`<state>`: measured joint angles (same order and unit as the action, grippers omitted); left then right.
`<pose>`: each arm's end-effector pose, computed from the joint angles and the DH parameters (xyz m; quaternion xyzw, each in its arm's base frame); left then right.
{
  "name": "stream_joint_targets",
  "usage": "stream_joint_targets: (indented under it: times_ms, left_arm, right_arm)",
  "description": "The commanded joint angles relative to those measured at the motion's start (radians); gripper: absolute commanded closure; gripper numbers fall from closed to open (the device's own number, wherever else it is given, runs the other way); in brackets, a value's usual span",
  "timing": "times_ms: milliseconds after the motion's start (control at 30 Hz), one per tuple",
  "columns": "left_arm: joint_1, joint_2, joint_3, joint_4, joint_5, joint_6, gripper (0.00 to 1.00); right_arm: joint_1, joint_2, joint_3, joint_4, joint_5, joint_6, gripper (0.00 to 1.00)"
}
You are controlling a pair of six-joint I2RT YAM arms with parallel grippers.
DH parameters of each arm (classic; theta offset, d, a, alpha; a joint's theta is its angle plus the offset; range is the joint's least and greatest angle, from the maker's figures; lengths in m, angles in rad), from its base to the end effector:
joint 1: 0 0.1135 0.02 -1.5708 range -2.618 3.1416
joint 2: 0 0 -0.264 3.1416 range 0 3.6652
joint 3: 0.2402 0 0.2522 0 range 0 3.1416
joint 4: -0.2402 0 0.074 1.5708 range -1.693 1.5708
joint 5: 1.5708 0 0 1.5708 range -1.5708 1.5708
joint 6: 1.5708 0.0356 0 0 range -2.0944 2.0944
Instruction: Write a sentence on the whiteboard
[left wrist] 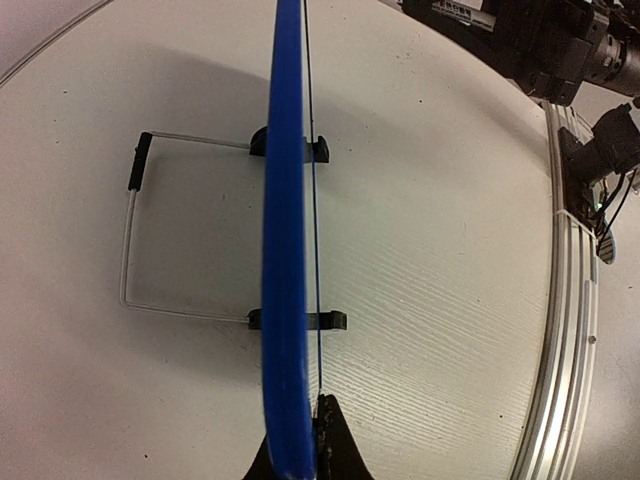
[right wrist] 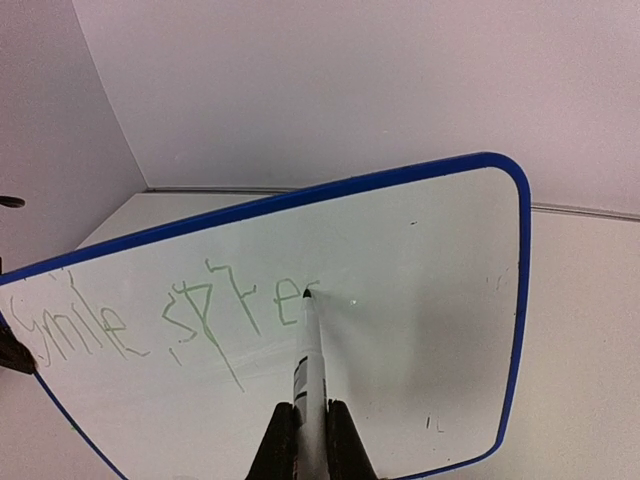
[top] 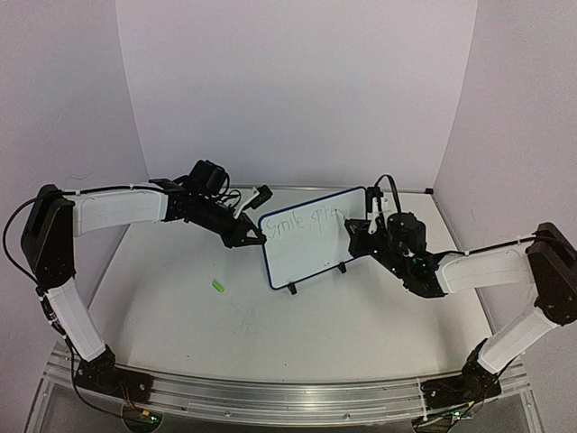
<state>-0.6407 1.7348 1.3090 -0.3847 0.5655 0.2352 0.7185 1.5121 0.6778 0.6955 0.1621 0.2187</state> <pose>0.2954 -0.2440 0.2520 0.4719 0.7637 -0.3255 0.2969 0.2459 0.2074 0.2208 -0.1345 0.7417 0.2410 0.6113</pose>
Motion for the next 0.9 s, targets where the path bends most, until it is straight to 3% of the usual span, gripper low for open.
stream_joint_targets:
  times_ms: [0,867]
  left_arm:
    - [-0.005,0.029,0.018,-0.071,-0.057,0.032,1.0]
    - [-0.005,0.031,0.018,-0.072,-0.054,0.032,1.0]
  right_arm:
    - [-0.003,0.013,-0.014,0.032,-0.004,0.008,1.0]
    - [-0.004,0.01,0.057,0.021,0.053,-0.047,1.0]
